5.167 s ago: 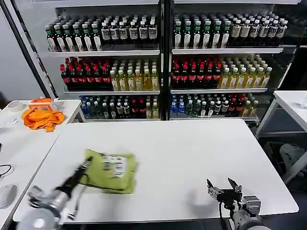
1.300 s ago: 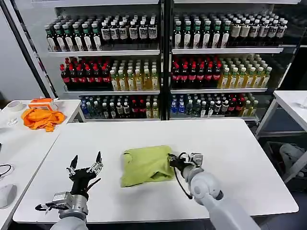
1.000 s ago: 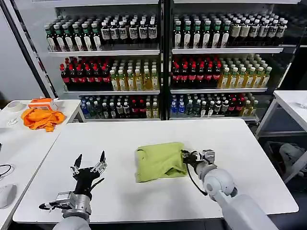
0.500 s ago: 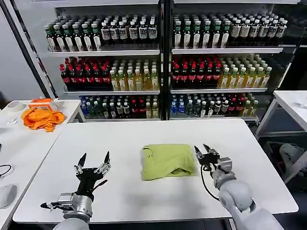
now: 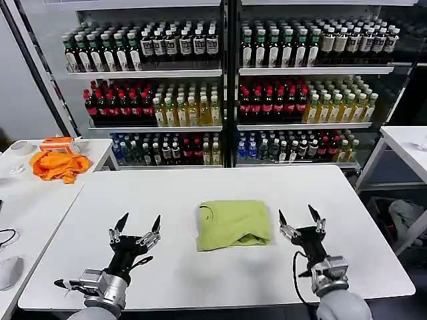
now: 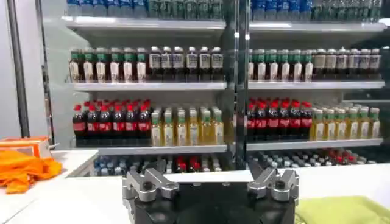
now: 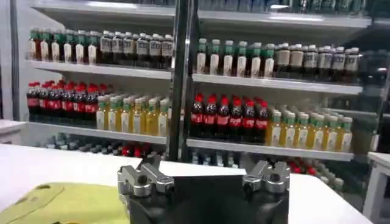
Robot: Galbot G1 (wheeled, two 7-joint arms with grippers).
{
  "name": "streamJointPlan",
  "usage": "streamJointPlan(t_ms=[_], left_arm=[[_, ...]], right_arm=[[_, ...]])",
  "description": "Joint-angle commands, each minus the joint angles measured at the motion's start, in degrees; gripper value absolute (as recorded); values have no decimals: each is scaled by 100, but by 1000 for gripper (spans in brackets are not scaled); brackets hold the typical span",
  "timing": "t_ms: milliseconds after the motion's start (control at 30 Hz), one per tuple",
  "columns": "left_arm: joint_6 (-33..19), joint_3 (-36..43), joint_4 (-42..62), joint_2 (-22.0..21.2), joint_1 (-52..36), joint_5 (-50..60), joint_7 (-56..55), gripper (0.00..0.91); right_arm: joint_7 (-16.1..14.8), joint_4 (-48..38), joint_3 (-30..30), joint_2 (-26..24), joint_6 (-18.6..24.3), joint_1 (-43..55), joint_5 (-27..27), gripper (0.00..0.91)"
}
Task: Fold and organize the clothes.
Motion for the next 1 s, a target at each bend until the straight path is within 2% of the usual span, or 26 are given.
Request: streamJointPlan(t_ms=[33, 200, 400, 500, 733, 900, 1000], left_arm=[[100, -108, -328, -38, 243, -31, -35, 907], [75, -222, -446, -126, 248, 46, 8, 907], [105, -282, -477, 49, 47, 162, 84, 907], [87, -283, -541, -21, 76, 189, 100, 907], [80, -154, -605, -242, 136, 352, 201, 907], [83, -128, -599, -279, 135, 344, 222, 907], [133, -134, -596, -329, 144, 345, 189, 907]], right_arm=[[-126, 515, 406, 334, 390, -1014, -471, 907], [-117, 491, 390, 305, 362, -918, -389, 907], [-63, 365, 216, 259, 324, -628, -354, 907], [-59, 387, 265, 254, 529, -597, -330, 907], [-109, 497, 498, 212, 526, -808, -270, 907], [-61, 575, 614, 210, 717, -921, -342, 907], [-138, 643, 646, 182, 751, -1013, -450, 907]])
